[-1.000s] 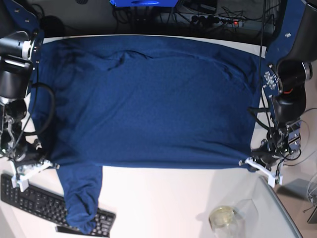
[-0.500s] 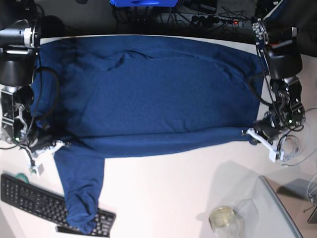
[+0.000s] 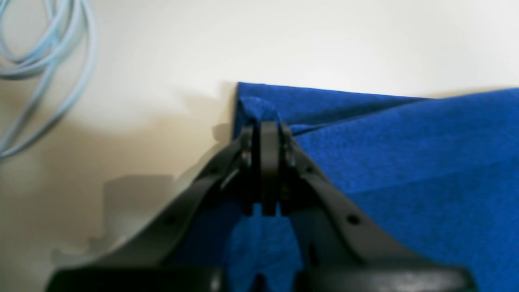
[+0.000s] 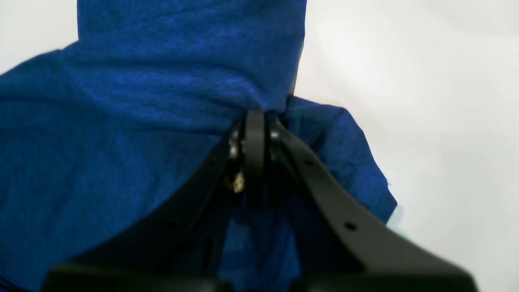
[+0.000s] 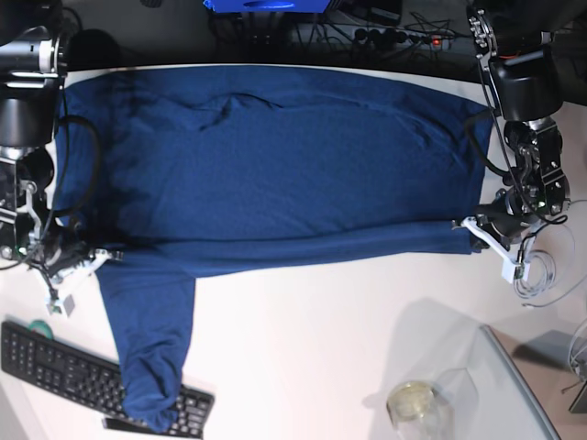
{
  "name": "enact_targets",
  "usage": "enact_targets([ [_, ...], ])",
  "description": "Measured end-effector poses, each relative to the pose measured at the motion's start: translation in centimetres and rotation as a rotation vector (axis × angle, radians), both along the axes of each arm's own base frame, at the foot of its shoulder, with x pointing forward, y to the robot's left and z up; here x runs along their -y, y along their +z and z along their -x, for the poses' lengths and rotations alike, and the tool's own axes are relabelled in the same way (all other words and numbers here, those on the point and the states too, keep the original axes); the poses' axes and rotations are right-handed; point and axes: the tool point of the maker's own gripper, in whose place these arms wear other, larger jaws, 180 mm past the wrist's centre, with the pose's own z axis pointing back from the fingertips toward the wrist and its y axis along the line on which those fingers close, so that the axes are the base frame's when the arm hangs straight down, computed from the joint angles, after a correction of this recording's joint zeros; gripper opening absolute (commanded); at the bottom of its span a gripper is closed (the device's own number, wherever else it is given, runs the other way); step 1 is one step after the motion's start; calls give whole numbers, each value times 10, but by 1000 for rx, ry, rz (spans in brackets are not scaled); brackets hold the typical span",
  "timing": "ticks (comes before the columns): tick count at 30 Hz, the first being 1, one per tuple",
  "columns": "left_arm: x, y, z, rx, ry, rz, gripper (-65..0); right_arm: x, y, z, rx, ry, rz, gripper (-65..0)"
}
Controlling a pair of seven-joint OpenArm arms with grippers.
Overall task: Layout the t-shirt on the table in an organized manner, then fold the t-shirt properly
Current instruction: 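Hold both hem corners and pull them apart to straighten the hem, then lift both hem corners and fold the hem over toward the collar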
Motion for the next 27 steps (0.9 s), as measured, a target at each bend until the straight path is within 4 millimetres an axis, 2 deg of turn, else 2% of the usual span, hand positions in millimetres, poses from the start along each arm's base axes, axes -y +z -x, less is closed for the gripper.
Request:
enact_targets([
  [6,-1,3,6,7,-8,-19,-650,8,8,10,-19,19,34,-650],
  [12,2,4,18,-21,-27,-38,-650,-3,-6,39,-74,30,25,-650],
  [15,4,6,19,-13,-37,-44,-650,-10,-12,48,-86,-51,-8,-650],
  [19,3,9,17,-6,-38,-49,-650,-1,-12,56,-78,-107,-24,-650],
  [23,3,9,17,-4,-38,-45,-650,4,-20,73,-112,-128,-22,-650],
  [27,-14,15,19,9,14,-44,-650,7,-13,81,-113,-144,-29,-650],
])
